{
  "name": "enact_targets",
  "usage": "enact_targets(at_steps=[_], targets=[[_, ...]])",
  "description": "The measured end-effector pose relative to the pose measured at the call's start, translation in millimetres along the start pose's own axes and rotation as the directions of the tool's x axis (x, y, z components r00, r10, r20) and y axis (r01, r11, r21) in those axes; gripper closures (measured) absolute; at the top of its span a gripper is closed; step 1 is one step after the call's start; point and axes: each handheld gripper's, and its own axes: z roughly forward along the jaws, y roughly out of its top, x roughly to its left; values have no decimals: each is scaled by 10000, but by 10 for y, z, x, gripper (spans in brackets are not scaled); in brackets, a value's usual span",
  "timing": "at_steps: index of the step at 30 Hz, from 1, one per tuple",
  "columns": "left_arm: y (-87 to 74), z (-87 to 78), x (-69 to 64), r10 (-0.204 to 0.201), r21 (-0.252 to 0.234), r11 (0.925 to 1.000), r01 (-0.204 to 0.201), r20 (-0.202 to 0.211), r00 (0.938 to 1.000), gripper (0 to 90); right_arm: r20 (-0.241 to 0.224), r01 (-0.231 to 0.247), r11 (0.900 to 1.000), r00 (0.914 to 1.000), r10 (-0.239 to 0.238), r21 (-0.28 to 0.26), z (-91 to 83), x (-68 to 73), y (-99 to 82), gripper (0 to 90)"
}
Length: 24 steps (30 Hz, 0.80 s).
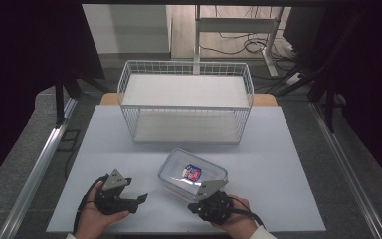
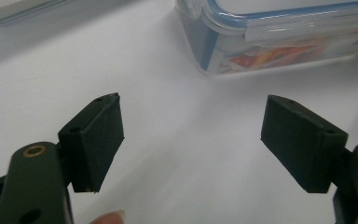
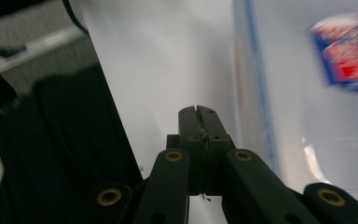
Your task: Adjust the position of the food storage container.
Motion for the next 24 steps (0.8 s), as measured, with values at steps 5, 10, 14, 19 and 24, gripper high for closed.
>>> enact_targets(at_steps=[5, 10, 14, 19, 24], targets=[[-1, 2, -1, 15, 41, 10000, -15, 30, 10000, 208, 218, 37, 9971, 9997, -54, 756, 158, -24, -92, 892], [-3, 2, 3, 2, 50, 10000, -3, 39, 10000, 208, 685, 85, 9943, 9975, -158, 1064, 180, -82, -140, 893], [-4, 1, 1, 12, 66, 10000, -13, 48, 10000, 208, 811, 210, 9923, 9962, -311, 1224, 176, -67, -140, 893], [-4, 1, 1, 20, 74, 10000, -20, 69, 10000, 208, 1208, 313, 9891, 9915, -490, 1441, 166, -90, -158, 894], [-5, -1, 9, 15, 66, 10000, -15, 85, 10000, 208, 1590, 99, 9899, 9867, -326, 1415, 113, -197, -203, 894]])
